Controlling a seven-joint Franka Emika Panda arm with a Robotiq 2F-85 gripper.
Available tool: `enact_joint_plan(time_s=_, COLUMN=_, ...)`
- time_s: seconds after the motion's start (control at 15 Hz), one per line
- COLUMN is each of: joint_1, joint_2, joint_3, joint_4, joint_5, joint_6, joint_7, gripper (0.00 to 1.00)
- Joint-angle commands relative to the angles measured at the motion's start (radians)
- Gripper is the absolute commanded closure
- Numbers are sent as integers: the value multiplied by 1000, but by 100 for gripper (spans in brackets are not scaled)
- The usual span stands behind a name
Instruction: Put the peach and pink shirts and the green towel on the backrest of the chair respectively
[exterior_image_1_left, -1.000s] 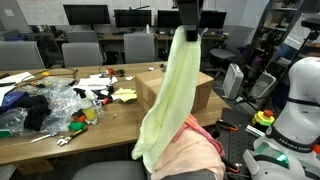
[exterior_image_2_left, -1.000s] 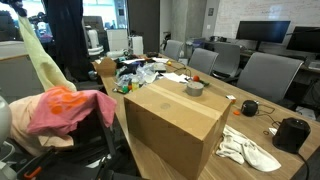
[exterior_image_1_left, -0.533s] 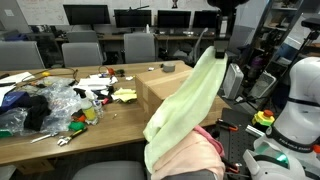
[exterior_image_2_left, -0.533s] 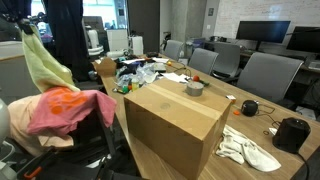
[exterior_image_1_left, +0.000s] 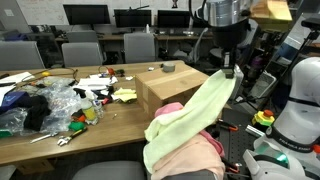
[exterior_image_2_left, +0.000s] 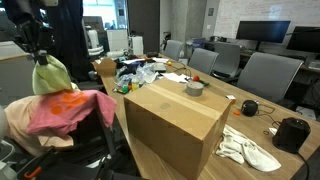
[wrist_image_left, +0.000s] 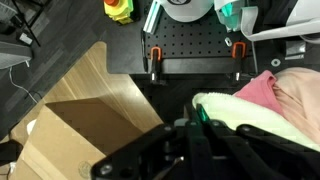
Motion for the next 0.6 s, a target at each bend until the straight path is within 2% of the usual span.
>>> enact_joint_plan(time_s=0.0, joint_1=-43, joint_2=-2, joint_3=-27, joint_4=-60, joint_5=42, joint_6=46, joint_7=-44, gripper=99)
enact_joint_plan(time_s=0.27, joint_1=-81, joint_2=45, joint_3=-55, joint_4=-104, joint_5=77, joint_6=86, joint_7=-62, gripper=99)
enact_joint_plan(time_s=0.53, joint_1=-113, joint_2=146, joint_3=-71, joint_4=-114, joint_5=95, joint_6=141, joint_7=-69, gripper=99)
